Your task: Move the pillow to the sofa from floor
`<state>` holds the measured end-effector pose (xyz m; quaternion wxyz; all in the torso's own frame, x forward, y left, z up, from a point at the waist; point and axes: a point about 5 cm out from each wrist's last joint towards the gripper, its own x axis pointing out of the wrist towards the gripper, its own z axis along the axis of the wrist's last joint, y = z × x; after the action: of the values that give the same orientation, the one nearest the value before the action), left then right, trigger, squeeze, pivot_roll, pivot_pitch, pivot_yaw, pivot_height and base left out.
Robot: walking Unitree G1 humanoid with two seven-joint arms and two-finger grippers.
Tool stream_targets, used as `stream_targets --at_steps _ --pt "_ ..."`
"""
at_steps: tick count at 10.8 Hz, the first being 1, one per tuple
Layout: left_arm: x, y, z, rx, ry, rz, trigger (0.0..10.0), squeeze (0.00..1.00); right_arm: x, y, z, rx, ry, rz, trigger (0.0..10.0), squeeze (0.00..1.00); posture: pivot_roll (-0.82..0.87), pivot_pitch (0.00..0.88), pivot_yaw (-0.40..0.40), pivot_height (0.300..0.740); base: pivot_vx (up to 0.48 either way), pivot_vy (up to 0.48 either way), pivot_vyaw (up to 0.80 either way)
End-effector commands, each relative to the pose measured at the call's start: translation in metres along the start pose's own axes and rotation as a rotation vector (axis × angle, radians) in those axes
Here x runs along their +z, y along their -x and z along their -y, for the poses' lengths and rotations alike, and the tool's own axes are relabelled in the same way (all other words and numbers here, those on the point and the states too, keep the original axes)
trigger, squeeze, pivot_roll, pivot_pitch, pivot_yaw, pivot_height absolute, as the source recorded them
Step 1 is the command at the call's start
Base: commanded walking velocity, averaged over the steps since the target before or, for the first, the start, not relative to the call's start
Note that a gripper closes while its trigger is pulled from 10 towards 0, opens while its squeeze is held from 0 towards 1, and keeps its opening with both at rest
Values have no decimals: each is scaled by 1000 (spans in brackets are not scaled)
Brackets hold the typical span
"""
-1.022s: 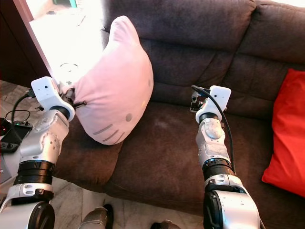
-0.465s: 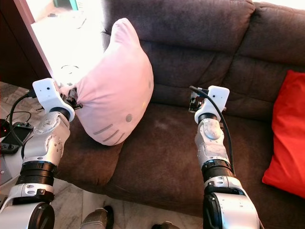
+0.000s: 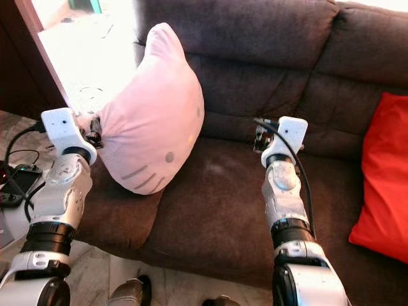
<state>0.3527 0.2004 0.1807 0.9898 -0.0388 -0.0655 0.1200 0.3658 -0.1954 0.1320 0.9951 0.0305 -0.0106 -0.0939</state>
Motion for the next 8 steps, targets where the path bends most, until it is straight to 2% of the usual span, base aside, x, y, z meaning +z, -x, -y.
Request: stream_targets --at_steps 1,2,6,7,8 --pt "18 0 -7 38 -39 94 10000 1000 4 1 -2 7 14 26 10000 0 120 105 -75 740 0 0 0" --pt "23 1 -10 59 -71 135 10000 1000 6 2 -5 22 33 47 10000 0 119 105 -75 740 0 0 0" --pt "20 5 -3 45 -111 138 10000 1000 5 5 -5 29 42 49 10000 0 117 105 -74 740 0 0 0" --pt "23 7 -2 41 -144 173 10000 0 6 6 -5 27 36 61 10000 0 116 104 -75 740 0 0 0" --pt "31 12 1 2 -177 246 10000 0 10 8 -4 29 30 100 10000 0 118 104 -75 740 0 0 0"
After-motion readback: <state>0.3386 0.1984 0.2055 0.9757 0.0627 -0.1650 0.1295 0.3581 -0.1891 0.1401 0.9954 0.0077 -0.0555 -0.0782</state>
